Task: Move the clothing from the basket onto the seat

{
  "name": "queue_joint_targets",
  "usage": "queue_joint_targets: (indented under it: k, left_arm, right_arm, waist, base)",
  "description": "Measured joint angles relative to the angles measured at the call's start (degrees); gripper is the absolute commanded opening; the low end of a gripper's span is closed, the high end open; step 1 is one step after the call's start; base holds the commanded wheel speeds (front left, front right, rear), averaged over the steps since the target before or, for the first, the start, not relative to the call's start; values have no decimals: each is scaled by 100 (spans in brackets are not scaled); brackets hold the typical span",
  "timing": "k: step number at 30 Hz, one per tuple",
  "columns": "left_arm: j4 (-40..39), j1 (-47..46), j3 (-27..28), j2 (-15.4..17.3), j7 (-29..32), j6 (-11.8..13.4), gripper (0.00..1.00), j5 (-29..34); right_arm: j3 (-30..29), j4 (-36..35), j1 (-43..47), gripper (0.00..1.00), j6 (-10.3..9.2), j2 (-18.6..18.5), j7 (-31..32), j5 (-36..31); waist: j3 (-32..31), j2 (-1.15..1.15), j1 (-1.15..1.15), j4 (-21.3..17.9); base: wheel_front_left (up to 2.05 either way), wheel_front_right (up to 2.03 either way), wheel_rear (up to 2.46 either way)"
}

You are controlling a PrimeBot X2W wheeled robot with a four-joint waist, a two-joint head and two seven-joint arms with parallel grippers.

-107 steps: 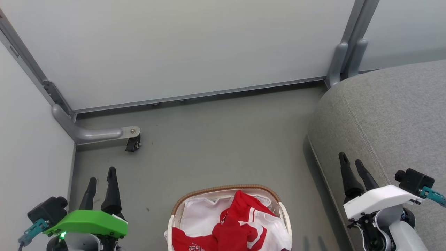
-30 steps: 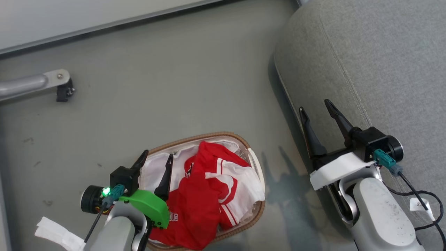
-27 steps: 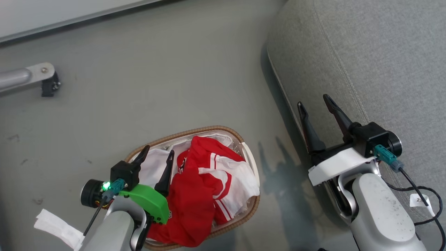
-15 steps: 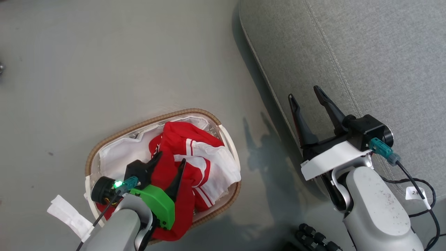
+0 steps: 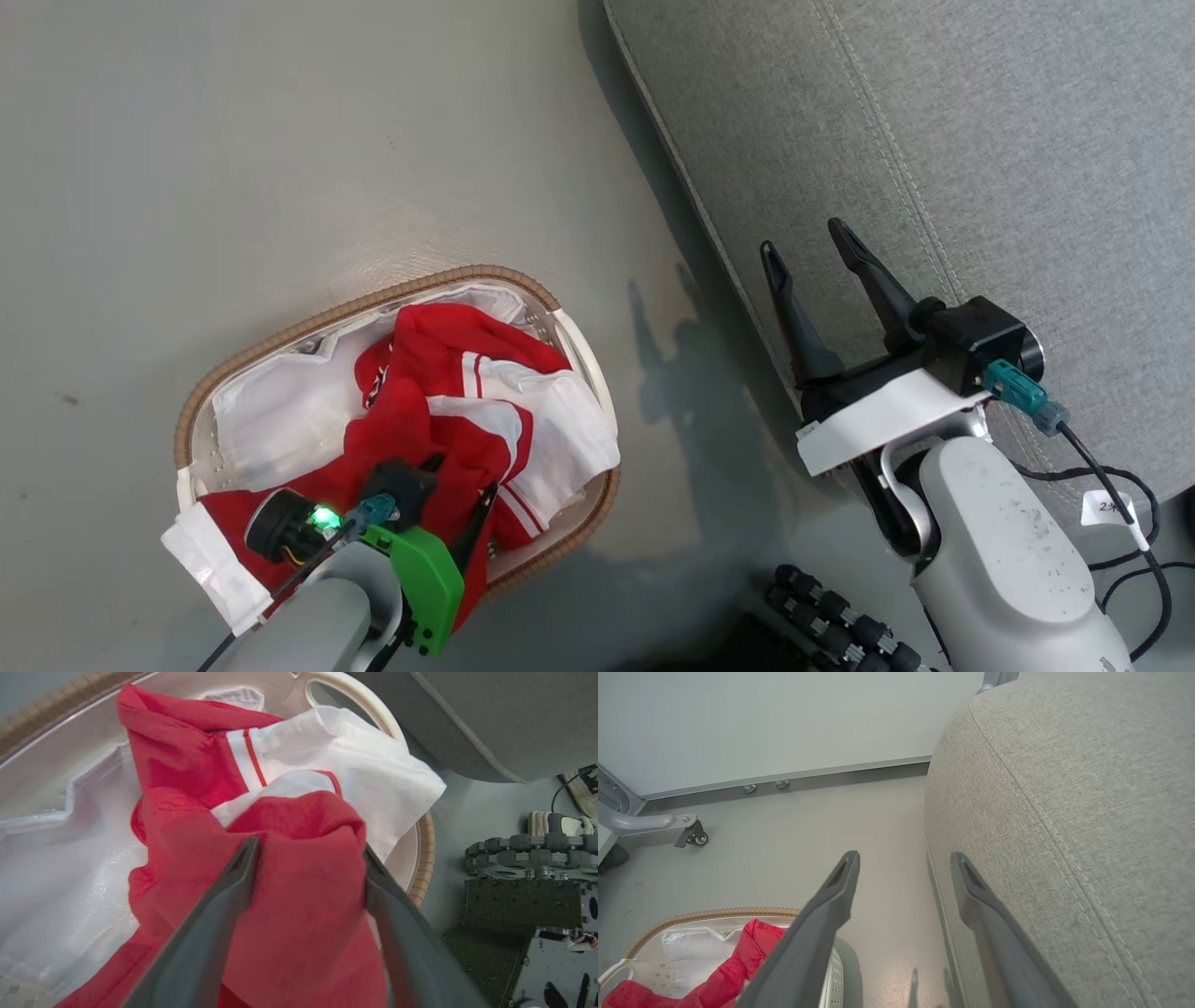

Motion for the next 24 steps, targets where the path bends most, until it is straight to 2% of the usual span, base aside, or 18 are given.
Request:
queue_joint_targets:
  k: [12, 13, 14, 15, 24]
  left_arm:
    - [1240, -405, -740, -181, 67, -1, 100, -552]
    - [1304, -405, -766, -181, 101, -1, 92, -627]
    - [1355, -406, -808, -178, 105, -1, 31, -687]
    - [1390, -415, -850, -174, 104, -1, 0, -739]
    - [1422, -425, -994, -218, 37, -1, 0, -1116]
  right_arm:
    - [94, -93, -107, 100, 0, 1, 0, -1]
    - [102, -86, -110, 100, 0, 0, 0, -1]
    - [118, -79, -116, 100, 0, 0, 0, -1]
    - [133, -73, -126, 100, 0, 1, 0, -1]
    - [149, 138, -138, 100, 0, 3, -1, 5]
  waist:
    - [217, 0, 0, -41]
    - [226, 0, 0, -43]
    - [229, 0, 0, -46]
    - [225, 0, 0, -47]
    - [-60, 0, 0, 18]
  base:
    - [0, 0, 0]
    - [0, 0, 0]
    - [0, 0, 0]
    - [0, 0, 0]
    - [0, 0, 0]
